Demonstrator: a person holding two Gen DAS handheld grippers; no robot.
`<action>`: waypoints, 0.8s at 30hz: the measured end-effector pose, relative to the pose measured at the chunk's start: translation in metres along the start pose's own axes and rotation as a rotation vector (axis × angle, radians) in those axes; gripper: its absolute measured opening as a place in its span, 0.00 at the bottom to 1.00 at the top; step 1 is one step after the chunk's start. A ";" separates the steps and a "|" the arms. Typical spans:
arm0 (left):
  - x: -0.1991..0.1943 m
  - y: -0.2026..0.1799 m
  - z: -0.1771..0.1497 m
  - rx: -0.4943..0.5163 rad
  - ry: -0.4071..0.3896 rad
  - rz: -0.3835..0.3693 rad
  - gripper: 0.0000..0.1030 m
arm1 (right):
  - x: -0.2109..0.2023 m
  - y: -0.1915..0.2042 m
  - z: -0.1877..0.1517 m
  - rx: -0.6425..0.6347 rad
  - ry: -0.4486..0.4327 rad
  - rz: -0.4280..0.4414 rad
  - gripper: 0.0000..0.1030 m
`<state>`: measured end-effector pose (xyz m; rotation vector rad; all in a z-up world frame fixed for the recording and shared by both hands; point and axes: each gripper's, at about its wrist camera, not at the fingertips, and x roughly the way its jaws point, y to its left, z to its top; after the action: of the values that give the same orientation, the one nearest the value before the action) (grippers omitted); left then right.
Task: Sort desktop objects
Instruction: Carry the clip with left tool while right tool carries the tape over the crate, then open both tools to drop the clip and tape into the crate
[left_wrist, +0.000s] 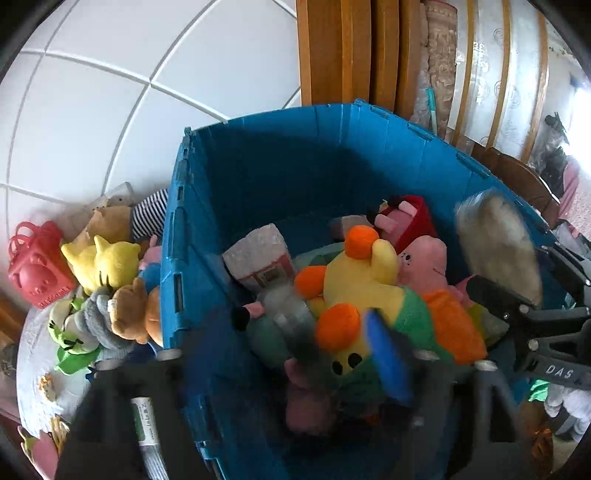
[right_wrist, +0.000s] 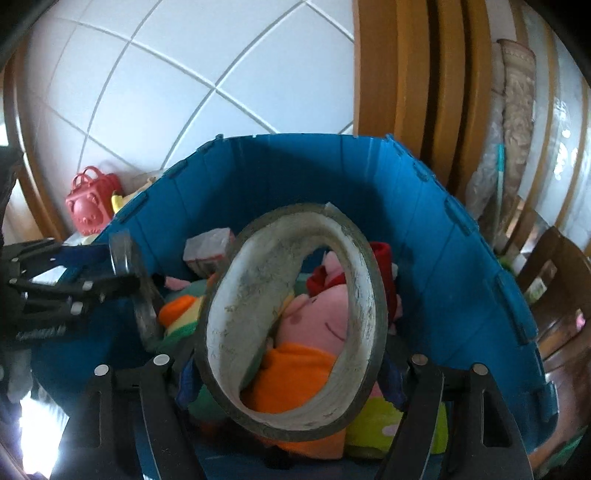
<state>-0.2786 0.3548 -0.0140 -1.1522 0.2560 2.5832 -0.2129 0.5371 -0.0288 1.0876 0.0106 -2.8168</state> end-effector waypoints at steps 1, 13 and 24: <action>-0.001 -0.001 0.000 0.000 -0.002 0.000 0.82 | -0.001 -0.002 0.001 0.005 -0.004 -0.001 0.83; -0.017 -0.003 -0.015 -0.008 -0.023 -0.006 0.82 | -0.014 0.000 -0.002 0.022 -0.027 -0.017 1.00; -0.053 0.014 -0.035 -0.059 -0.075 0.030 0.82 | -0.039 0.015 -0.010 0.035 -0.086 -0.002 1.00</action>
<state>-0.2250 0.3211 0.0029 -1.0765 0.1827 2.6699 -0.1760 0.5270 -0.0091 0.9724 -0.0460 -2.8733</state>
